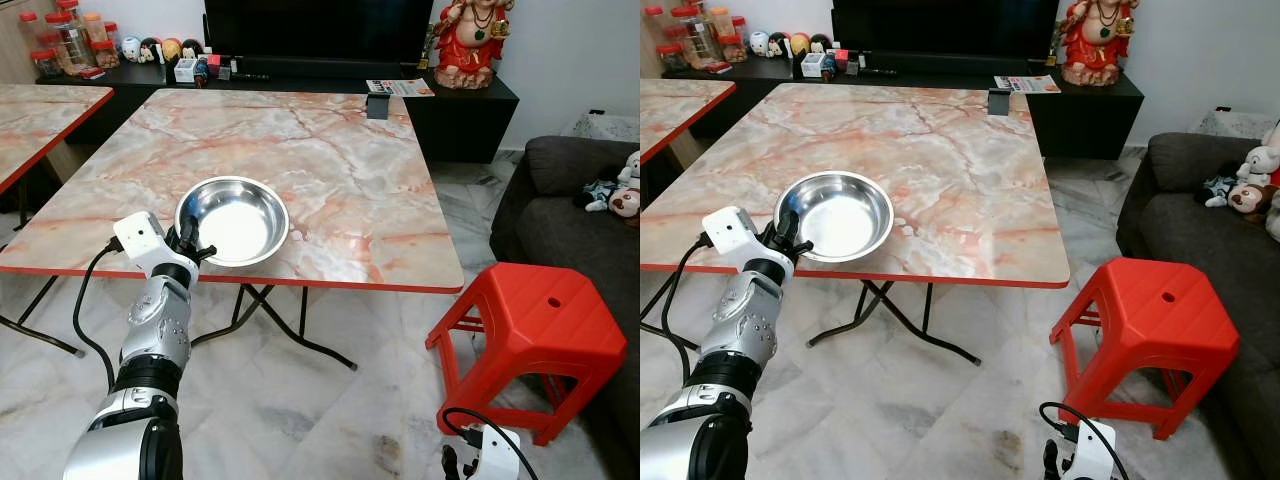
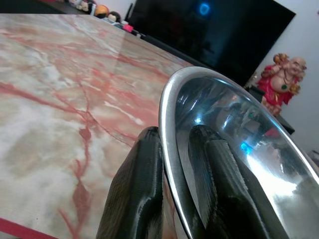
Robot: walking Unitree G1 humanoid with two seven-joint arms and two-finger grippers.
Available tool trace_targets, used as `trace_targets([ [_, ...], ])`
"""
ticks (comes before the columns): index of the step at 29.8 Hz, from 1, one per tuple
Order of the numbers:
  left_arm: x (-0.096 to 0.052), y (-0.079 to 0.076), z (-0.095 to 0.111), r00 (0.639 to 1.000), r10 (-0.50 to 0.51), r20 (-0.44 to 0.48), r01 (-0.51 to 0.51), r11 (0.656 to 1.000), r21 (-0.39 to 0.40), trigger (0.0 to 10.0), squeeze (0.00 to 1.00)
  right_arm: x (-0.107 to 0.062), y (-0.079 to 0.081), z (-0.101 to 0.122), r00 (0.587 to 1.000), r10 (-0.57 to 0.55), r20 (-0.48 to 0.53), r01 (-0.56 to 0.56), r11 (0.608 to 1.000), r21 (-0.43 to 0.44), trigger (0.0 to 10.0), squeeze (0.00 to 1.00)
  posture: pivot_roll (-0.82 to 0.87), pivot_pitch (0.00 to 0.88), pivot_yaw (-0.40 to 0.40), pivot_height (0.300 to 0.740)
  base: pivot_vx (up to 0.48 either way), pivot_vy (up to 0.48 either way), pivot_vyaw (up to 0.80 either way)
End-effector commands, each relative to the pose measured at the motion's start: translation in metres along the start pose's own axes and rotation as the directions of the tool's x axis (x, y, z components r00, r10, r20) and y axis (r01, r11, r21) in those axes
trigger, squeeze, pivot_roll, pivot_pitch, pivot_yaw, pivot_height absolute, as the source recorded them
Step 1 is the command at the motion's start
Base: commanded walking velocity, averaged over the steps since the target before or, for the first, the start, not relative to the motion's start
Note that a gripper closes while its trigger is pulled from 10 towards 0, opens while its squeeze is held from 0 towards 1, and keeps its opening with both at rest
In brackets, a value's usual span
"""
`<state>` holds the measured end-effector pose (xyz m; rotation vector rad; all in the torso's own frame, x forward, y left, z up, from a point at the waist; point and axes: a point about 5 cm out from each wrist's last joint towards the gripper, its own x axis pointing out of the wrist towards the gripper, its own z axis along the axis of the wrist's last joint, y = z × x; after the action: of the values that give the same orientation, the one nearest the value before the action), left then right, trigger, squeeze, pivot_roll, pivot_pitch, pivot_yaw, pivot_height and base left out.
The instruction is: Setting the table
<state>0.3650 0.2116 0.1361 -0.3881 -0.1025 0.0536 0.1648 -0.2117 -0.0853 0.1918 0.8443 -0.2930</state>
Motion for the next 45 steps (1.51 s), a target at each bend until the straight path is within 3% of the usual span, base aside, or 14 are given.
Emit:
trace_targets([
  [1, 0.002, -0.001, 0.001, 0.996, -0.076, -0.035, 0.080, 0.988, 0.132, 10.0, 0.00, 0.000, 0.001, 0.002, 1.000, 0.003, 0.007, -0.003, 1.000, -0.003, 10.0, 0.00, -0.01, 0.000, -0.029, 0.740, 0.000, 0.000, 0.00],
  [3, 0.001, 0.001, 0.002, 0.994, -0.097, -0.051, 0.105, 0.976, 0.190, 10.0, 0.00, 0.001, 0.000, 0.003, 1.000, 0.004, 0.009, -0.004, 1.000, -0.005, 10.0, 0.00, 0.00, 0.000, -0.034, 0.740, 0.000, 0.000, 0.00],
  [6, 0.002, 0.002, 0.004, 0.994, -0.099, -0.047, 0.106, 0.974, 0.201, 10.0, 0.00, 0.001, 0.000, 0.004, 1.000, 0.004, 0.011, -0.004, 1.000, -0.005, 10.0, 0.00, 0.00, 0.000, -0.046, 0.740, 0.000, 0.000, 0.00],
  [11, 0.004, -0.005, 0.008, 0.981, -0.183, -0.059, 0.192, 0.952, 0.239, 10.0, 0.00, 0.002, 0.002, 0.006, 1.000, 0.019, 0.012, -0.019, 1.000, -0.022, 10.0, 0.00, 0.02, 0.000, -0.060, 0.740, 0.000, 0.000, 0.00],
  [17, 0.005, -0.004, 0.007, 0.988, -0.151, -0.032, 0.154, 0.979, 0.132, 10.0, 0.00, 0.003, 0.002, 0.010, 1.000, 0.016, 0.024, -0.015, 1.000, -0.016, 10.0, 0.00, 0.01, 0.000, -0.064, 0.740, 0.000, 0.000, 0.00],
  [24, 0.005, -0.002, 0.007, 0.994, -0.110, -0.002, 0.110, 0.992, 0.061, 10.0, 0.00, 0.003, 0.001, 0.011, 1.000, 0.014, 0.025, -0.014, 1.000, -0.021, 10.0, 0.00, 0.01, 0.000, -0.066, 0.740, 0.076, 0.000, 0.00],
  [32, 0.002, 0.008, 0.008, 0.998, -0.054, 0.016, 0.053, 0.997, 0.048, 10.0, 0.00, 0.003, 0.000, 0.010, 1.000, 0.010, 0.025, -0.010, 1.000, -0.004, 10.0, 0.00, 0.01, 0.000, -0.066, 0.740, 0.314, 0.000, 0.00],
  [45, 0.005, 0.006, 0.012, 0.998, -0.061, 0.024, 0.060, 0.997, 0.046, 10.0, 0.00, 0.002, 0.001, 0.006, 1.000, 0.006, 0.014, -0.006, 1.000, -0.001, 10.0, 0.00, 0.00, 0.000, -0.057, 0.740, 0.348, 0.000, 0.00],
])
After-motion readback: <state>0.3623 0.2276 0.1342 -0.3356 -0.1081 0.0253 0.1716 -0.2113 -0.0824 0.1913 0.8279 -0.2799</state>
